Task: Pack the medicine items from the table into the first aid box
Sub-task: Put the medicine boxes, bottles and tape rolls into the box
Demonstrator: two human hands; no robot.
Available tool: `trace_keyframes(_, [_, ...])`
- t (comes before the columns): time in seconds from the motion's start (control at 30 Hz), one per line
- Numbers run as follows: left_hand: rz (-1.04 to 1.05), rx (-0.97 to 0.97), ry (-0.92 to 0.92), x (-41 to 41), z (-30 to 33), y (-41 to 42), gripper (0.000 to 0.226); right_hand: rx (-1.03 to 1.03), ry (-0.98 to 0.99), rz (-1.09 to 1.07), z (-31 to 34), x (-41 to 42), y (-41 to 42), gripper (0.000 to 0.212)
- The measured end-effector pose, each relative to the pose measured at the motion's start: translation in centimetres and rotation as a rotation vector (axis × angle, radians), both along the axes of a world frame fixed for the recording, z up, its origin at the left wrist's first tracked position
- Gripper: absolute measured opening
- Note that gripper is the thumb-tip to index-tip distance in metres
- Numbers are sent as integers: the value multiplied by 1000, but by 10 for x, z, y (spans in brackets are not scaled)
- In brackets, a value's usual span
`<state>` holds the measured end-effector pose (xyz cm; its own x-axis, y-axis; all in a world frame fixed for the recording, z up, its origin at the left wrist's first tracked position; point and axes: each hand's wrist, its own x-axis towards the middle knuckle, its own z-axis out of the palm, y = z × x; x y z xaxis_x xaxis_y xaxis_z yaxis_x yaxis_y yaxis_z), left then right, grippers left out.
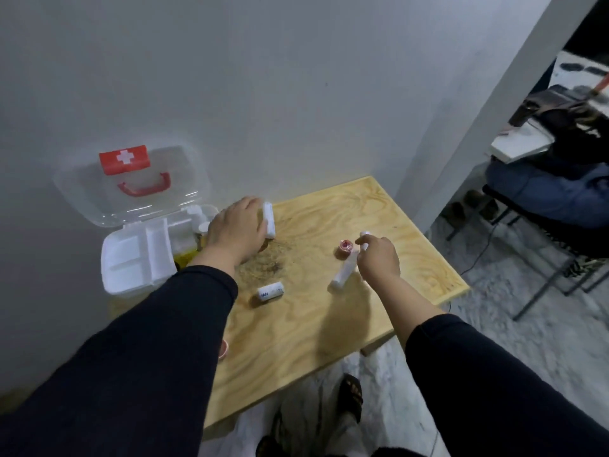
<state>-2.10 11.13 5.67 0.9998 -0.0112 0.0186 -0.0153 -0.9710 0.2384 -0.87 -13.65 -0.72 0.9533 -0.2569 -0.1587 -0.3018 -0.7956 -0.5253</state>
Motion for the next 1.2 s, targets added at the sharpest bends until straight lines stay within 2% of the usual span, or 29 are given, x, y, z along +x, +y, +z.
trace_keyframes(0.13, [-142, -39, 236, 8, -9, -47, 48, 38, 43, -98, -9, -5, -18, 35])
trace_keyframes(0.27, [-209, -39, 339, 9, -32, -81, 45, 18, 122, -135, -17, -7, -17, 33])
trace_keyframes(0.4, [-211, -58, 399, 5, -52, -95, 46, -1, 205, -172, -27, -5, 0, 56])
trace_keyframes(0.5, [-216, -50, 410, 4, -64, -95, 46, -25, 233, -156, -33, -4, 16, 66])
trace_keyframes(0.77, [-196, -56, 435, 3, -73, -99, 46, 3, 239, -124, -33, -10, 5, 63])
trace_keyframes(0.9, [-201, -66, 430, 0, -67, -106, 46, 93, 166, -69, -26, -14, -10, 58])
trace_keyframes(1.1, [-103, -105, 378, -4, -33, -105, 47, 286, 2, 121, 16, -2, -14, 78])
trace_keyframes(1.2, [-21, -81, 314, -10, -6, -99, 46, 429, -9, 229, 41, 6, -1, 75])
